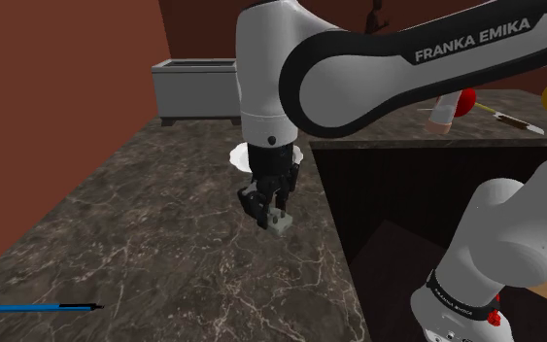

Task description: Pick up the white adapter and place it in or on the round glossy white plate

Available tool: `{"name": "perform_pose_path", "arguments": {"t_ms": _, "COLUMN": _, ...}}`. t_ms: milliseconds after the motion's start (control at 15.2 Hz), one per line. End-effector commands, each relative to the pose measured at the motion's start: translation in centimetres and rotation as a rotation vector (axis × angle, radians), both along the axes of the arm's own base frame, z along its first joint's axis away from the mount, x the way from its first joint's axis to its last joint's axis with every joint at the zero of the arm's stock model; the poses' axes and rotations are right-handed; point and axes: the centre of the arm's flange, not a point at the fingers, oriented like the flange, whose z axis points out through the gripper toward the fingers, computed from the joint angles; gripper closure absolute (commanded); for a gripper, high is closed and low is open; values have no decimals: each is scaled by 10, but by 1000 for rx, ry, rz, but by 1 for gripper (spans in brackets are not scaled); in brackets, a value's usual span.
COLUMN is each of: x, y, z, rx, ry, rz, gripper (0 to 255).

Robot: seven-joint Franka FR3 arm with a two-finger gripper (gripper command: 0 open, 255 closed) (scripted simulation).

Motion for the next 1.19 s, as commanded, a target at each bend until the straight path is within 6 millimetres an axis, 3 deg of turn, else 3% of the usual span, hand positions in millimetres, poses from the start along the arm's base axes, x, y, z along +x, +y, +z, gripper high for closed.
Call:
{"name": "perform_pose_path", "arguments": {"t_ms": 0, "x": 0, "y": 0, "z": -1, "rx": -1, "ry": 2, "rz": 0, "gripper": 255}}
{"name": "perform_pose_path", "arguments": {"t_ms": 330, "x": 0, "y": 0, "z": -1, "rx": -1, "ry": 2, "rz": 0, "gripper": 255}}
{"name": "perform_pose_path", "arguments": {"t_ms": 1122, "x": 0, "y": 0, "z": 62, "rx": -1, "ry": 2, "rz": 0, "gripper": 255}}
